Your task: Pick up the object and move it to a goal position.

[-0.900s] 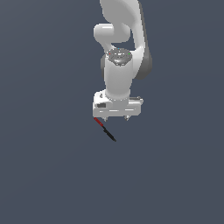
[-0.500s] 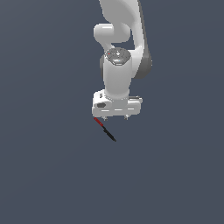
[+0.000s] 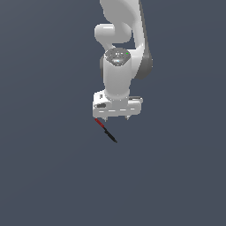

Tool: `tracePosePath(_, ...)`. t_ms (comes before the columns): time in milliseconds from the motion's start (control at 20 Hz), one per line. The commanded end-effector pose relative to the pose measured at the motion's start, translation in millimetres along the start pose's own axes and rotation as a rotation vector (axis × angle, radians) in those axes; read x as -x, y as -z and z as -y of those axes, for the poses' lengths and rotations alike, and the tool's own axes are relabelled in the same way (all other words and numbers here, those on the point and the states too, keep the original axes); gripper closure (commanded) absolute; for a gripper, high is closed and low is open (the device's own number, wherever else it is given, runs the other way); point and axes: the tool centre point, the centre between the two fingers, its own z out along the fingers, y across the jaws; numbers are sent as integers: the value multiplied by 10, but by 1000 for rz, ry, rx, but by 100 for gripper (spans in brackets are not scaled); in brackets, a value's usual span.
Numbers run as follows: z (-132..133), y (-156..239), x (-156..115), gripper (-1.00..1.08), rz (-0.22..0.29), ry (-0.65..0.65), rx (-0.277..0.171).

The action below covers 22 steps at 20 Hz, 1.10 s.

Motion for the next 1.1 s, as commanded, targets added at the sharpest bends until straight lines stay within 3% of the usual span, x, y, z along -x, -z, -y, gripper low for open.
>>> tracePosePath(0, -15, -25, 7, -92, 1, 10, 1)
tracePosePath(450, -150, -260, 66, -92, 4, 117, 7)
tracePosePath(1050, -442, -822, 268, -92, 12, 387, 12)
